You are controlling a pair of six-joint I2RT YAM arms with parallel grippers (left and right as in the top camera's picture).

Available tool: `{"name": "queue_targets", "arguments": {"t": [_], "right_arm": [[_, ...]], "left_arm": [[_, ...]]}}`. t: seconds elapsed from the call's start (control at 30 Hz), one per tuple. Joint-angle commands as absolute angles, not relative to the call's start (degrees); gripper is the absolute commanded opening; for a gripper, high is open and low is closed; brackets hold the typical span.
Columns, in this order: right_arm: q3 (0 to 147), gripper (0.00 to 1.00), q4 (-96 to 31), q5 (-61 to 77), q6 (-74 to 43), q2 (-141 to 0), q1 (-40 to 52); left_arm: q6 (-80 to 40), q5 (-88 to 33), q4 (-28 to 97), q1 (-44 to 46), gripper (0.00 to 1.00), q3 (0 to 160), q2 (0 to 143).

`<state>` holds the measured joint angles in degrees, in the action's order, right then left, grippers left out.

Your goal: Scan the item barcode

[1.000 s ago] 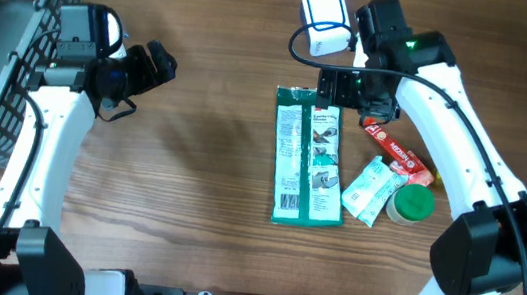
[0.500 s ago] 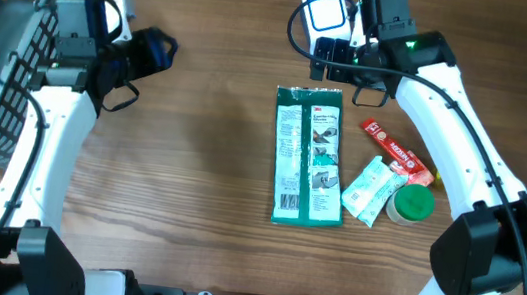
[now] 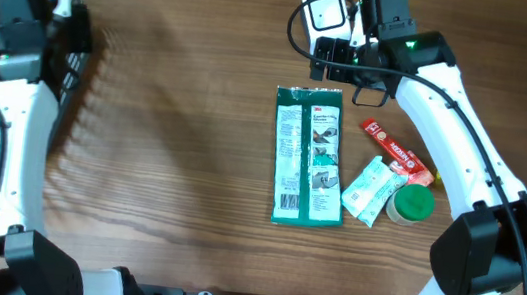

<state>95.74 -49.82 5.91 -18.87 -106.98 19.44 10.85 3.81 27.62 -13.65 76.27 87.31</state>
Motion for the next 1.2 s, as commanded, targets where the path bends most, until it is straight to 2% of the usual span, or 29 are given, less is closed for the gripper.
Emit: {"name": "queue_targets", "arguments": {"t": [0.0, 0.3, 0.63, 1.0, 1.13, 1.17], "right_arm": [[96.3, 1.00, -49.6, 5.1, -19.6, -106.1, 19.6], [96.3, 1.00, -49.6, 5.1, -19.6, -106.1, 19.6], [96.3, 1.00, -49.6, 5.1, -19.5, -106.1, 19.6], [96.3, 1.00, -49.6, 5.1, -19.6, -106.1, 19.6], [96.3, 1.00, -49.6, 5.1, -19.6, -106.1, 19.6], [96.3, 1.00, -49.6, 5.1, -19.5, -106.1, 19.6]], "left_arm": [[14.8, -2.4, 24.0, -18.4, 0.04, 77.3, 87.1], [14.8, -8.1, 16.6, -19.2, 0.04, 77.3, 87.1], [14.8, -6.4, 16.1, -20.9, 0.04, 77.3, 90.0], [14.5, -4.2, 8.1, -20.9, 0.06, 77.3, 88.3], [8.1, -6.0, 5.7, -20.6, 0.06, 77.3, 83.9], [6.3, -7.2, 5.5, -20.4, 0.11, 77.3, 83.0]]}}
